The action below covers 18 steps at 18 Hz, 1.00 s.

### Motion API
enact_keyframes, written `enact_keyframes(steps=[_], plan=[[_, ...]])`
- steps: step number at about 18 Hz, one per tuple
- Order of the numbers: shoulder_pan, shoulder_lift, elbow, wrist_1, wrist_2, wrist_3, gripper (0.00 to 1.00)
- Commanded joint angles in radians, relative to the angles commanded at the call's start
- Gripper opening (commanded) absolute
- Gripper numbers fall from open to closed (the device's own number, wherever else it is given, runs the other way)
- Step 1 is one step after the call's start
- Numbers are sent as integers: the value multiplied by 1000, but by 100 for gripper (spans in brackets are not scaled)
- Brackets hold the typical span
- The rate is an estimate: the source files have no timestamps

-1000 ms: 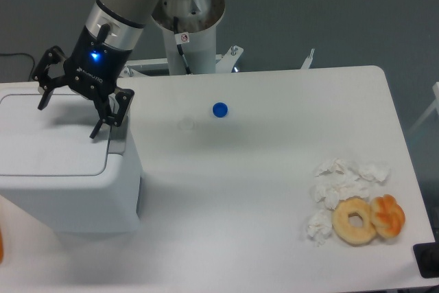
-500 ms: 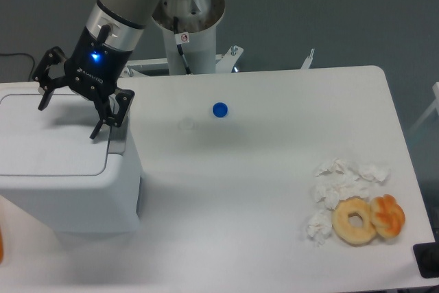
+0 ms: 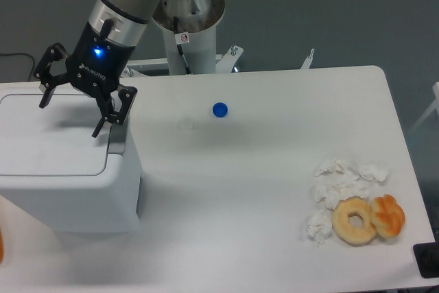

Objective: Close the trash can

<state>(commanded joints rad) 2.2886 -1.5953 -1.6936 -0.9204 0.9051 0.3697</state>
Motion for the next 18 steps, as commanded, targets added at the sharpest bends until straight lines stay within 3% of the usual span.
enact_keyframes(steps=[5, 13, 18], plan=[[81, -3, 74, 3, 0, 46, 100], [262, -2, 77, 8, 8, 96, 100], [362, 17, 69, 0, 14, 386, 100]])
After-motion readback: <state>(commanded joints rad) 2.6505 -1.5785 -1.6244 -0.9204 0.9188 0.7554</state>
